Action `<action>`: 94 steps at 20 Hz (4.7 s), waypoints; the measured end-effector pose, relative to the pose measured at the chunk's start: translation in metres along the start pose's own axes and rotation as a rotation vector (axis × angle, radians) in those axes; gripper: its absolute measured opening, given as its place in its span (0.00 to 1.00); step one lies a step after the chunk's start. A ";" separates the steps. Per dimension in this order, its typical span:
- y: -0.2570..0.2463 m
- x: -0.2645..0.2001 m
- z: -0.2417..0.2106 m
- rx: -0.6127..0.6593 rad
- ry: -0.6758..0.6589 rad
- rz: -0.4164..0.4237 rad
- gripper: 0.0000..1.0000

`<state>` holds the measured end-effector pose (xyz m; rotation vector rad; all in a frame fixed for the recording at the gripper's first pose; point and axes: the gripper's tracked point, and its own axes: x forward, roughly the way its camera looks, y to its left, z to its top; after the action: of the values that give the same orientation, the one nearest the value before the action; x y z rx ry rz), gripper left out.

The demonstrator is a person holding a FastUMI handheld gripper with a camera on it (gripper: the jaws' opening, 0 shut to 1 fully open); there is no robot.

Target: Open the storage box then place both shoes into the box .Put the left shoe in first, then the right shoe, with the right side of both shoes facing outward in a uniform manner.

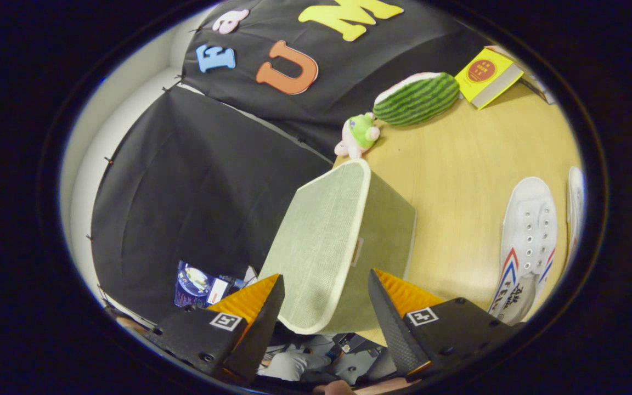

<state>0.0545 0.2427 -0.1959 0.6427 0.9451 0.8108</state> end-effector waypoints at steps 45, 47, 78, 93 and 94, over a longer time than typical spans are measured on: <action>0.239 0.067 0.019 -0.536 -0.082 -0.038 0.94; 0.227 0.048 0.035 -0.546 -0.156 -0.083 0.94; -0.207 -0.142 -0.004 -0.168 0.173 -0.804 1.00; -0.231 -0.104 -0.015 0.005 0.257 -0.689 0.64; -0.231 -0.104 -0.016 0.019 0.255 -0.681 0.51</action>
<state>0.0772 0.0327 -0.3359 0.1987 1.3039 0.2739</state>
